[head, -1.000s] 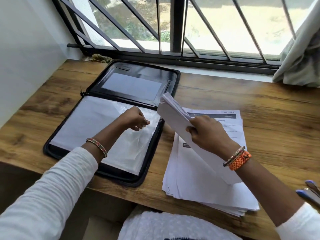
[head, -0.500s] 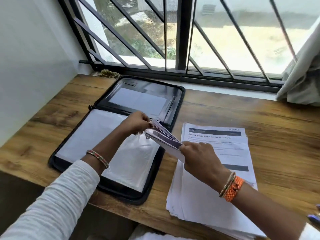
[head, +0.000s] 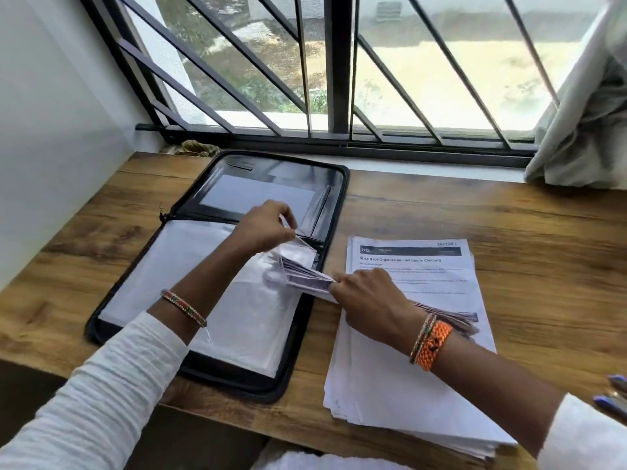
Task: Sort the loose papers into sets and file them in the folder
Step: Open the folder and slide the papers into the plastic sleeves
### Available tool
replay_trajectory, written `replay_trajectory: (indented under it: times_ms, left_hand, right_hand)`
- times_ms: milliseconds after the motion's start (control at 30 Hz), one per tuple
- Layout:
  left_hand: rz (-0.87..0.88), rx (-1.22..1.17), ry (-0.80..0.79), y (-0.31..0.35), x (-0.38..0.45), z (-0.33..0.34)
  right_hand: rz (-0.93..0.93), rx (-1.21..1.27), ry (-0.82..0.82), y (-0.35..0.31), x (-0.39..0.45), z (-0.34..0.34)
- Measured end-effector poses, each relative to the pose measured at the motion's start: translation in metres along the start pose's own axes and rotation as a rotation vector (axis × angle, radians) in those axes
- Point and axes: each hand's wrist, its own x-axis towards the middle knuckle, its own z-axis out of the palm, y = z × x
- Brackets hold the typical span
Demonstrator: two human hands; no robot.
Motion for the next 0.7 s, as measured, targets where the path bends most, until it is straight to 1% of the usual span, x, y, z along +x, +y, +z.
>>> replay_trajectory:
  times_ms: [67, 133, 267, 333, 367, 433, 500, 567, 600, 667, 700]
  left_hand:
    - [0.055, 0.168, 0.049, 0.009, -0.008, 0.004]
    - [0.093, 0.302, 0.115, 0.016, -0.017, 0.009]
    - [0.096, 0.422, 0.18, 0.022, -0.035, 0.017]
    - [0.057, 0.454, 0.252, 0.02, -0.05, 0.018]
    - [0.008, 0.455, 0.294, 0.015, -0.06, 0.018]
    - [-0.083, 0.425, 0.328, 0.004, -0.083, 0.02]
    - [-0.127, 0.354, 0.32, -0.01, -0.106, 0.024]
    - [-0.122, 0.261, 0.314, -0.023, -0.123, 0.031]
    - [-0.11, 0.218, 0.317, -0.027, -0.127, 0.034]
    - [-0.094, 0.143, 0.35, -0.033, -0.133, 0.041]
    - [-0.072, 0.113, 0.37, -0.034, -0.134, 0.044]
  right_hand:
    - [0.005, 0.059, 0.054, -0.002, 0.011, -0.009]
    - [0.026, 0.093, 0.075, -0.006, 0.025, -0.02]
    - [-0.036, 0.124, 0.075, -0.013, 0.051, -0.023]
    - [-0.043, 0.174, 0.062, -0.017, 0.061, -0.02]
    - [-0.044, 0.215, 0.072, -0.019, 0.066, -0.016]
    - [-0.034, 0.336, 0.065, -0.018, 0.071, -0.006]
    - [-0.078, 0.413, -0.024, -0.016, 0.07, 0.0]
    - [-0.12, 0.388, -0.149, -0.014, 0.058, 0.0]
    - [-0.1, 0.338, -0.188, -0.011, 0.049, -0.001]
    - [-0.028, 0.251, -0.213, -0.013, 0.029, -0.002]
    - [-0.001, 0.22, -0.187, -0.016, 0.021, -0.001]
